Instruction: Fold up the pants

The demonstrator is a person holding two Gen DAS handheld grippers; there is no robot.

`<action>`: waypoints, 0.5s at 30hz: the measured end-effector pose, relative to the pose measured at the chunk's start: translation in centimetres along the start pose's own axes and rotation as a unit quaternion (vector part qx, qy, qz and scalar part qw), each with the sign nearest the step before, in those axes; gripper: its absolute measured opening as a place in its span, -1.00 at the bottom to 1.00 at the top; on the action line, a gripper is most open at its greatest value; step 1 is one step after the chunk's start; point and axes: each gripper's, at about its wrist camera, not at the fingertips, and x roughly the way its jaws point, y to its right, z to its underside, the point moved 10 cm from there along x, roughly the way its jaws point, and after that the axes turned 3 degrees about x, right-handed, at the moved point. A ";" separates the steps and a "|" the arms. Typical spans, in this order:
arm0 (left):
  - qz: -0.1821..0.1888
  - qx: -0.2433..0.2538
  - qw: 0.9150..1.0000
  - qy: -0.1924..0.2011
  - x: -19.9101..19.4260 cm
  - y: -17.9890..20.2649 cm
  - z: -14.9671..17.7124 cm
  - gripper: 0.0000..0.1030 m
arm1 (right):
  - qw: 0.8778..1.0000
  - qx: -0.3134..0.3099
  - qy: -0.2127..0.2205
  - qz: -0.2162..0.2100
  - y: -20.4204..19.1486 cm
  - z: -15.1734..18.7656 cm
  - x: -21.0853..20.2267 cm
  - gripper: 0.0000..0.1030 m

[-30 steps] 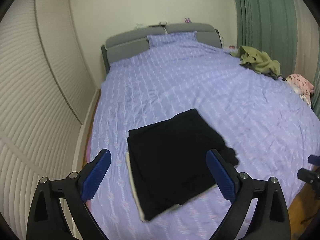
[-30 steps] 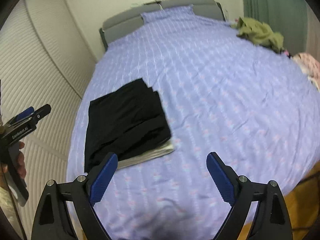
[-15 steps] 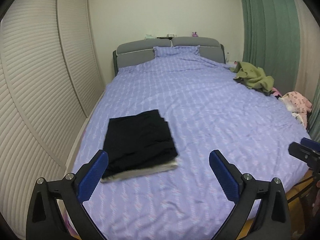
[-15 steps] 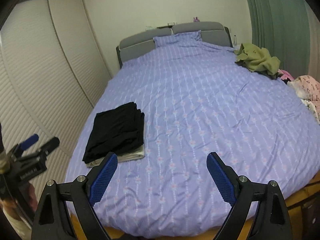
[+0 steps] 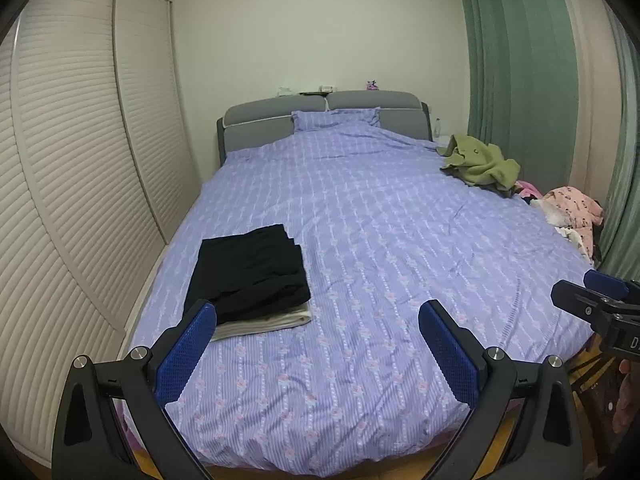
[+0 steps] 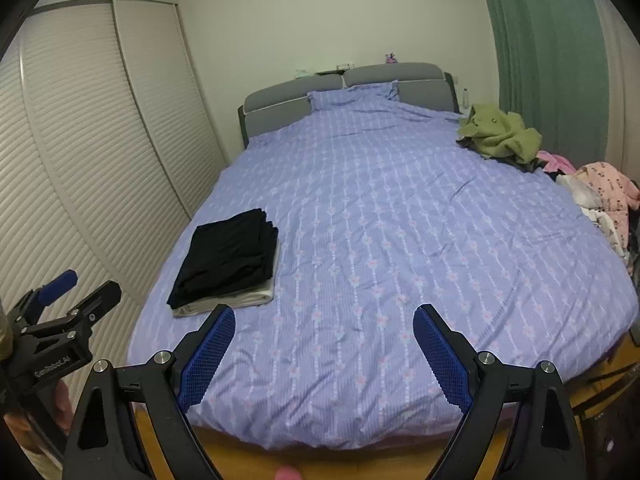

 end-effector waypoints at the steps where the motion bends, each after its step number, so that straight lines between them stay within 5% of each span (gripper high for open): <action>1: 0.003 0.002 1.000 -0.001 -0.3 0.3 0.1 1.00 | 1.000 -0.001 0.000 0.005 0.1 0.1 -0.3 0.78; 15: 0.015 -0.002 1.000 0.006 -3.2 1.4 0.6 1.00 | 1.000 -0.008 0.017 0.015 0.4 0.6 -3.7 0.78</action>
